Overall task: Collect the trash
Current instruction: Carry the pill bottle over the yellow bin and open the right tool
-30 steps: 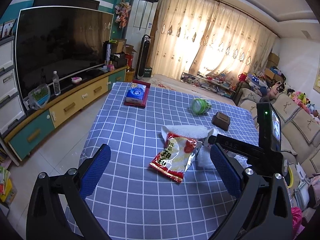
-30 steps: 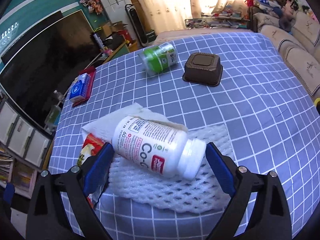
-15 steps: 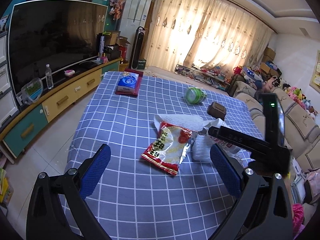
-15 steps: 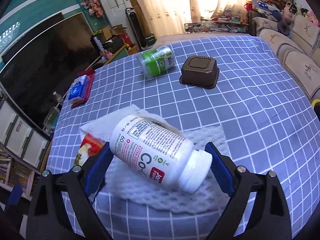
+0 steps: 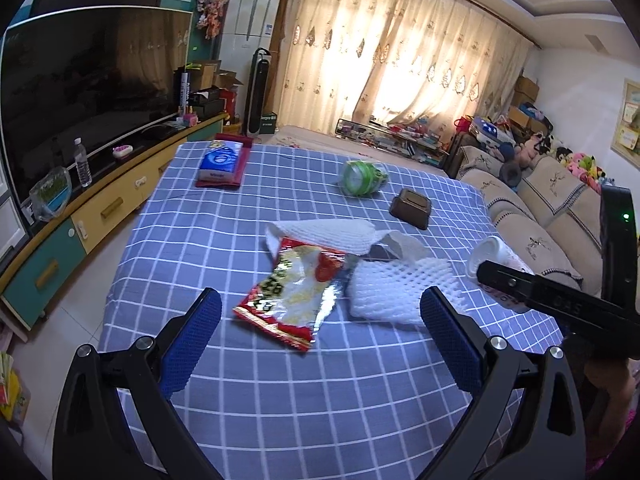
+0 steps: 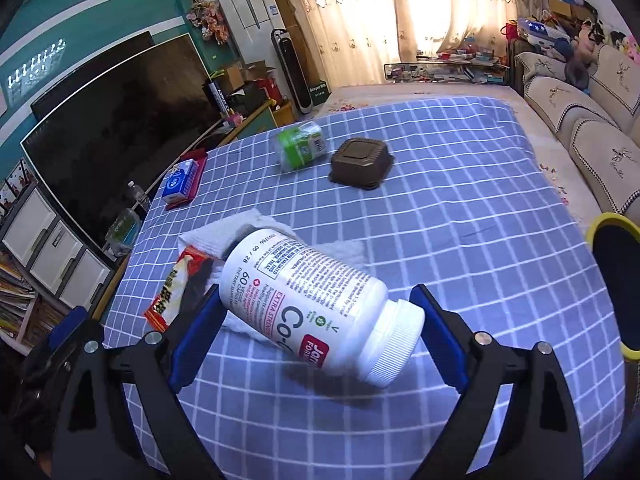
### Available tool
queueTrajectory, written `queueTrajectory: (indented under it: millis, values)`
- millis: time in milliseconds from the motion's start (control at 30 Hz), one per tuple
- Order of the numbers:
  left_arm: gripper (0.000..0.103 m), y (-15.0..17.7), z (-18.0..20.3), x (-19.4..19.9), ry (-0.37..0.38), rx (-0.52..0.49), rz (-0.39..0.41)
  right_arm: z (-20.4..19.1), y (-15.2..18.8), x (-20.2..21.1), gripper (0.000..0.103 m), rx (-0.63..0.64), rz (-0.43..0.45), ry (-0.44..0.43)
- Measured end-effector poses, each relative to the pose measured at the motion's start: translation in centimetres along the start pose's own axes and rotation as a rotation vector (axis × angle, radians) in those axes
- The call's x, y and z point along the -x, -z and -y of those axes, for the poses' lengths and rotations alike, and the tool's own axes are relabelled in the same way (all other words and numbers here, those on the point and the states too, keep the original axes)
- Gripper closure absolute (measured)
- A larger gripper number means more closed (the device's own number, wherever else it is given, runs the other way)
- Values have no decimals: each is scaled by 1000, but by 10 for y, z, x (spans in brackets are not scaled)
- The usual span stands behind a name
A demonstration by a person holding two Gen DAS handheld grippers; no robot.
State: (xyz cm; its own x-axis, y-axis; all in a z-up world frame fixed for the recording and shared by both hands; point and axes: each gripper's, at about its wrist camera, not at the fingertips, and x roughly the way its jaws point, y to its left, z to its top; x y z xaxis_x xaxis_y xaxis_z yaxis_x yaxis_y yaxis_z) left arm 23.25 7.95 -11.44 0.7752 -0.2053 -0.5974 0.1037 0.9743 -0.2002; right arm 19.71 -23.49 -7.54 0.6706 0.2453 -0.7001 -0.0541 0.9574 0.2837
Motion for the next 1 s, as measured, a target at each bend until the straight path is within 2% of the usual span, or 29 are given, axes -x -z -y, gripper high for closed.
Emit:
queueTrajectory:
  millis: [167,333,500,633,700,800,1000]
  values:
    - [5,-3,29,-10,8,-41,-12,28,1,13,16,-24,10,5]
    - [5,-5,56,-22,17,-84,-29,75,-2,32,16,-81,40,37]
    - [5,-4,84,-36,28,-121,-53,139,-9,59,16,-165,107,142]
    - [5,-4,104,-49,34,-143,-72,200,-11,75,16,-242,147,270]
    - [5,-4,113,-54,32,-152,-79,229,-11,74,16,-270,136,342]
    - [5,-4,124,-61,26,-165,-89,265,-6,64,16,-307,102,400]
    - [5,0,138,-77,0,-183,-118,316,6,44,16,-372,37,446]
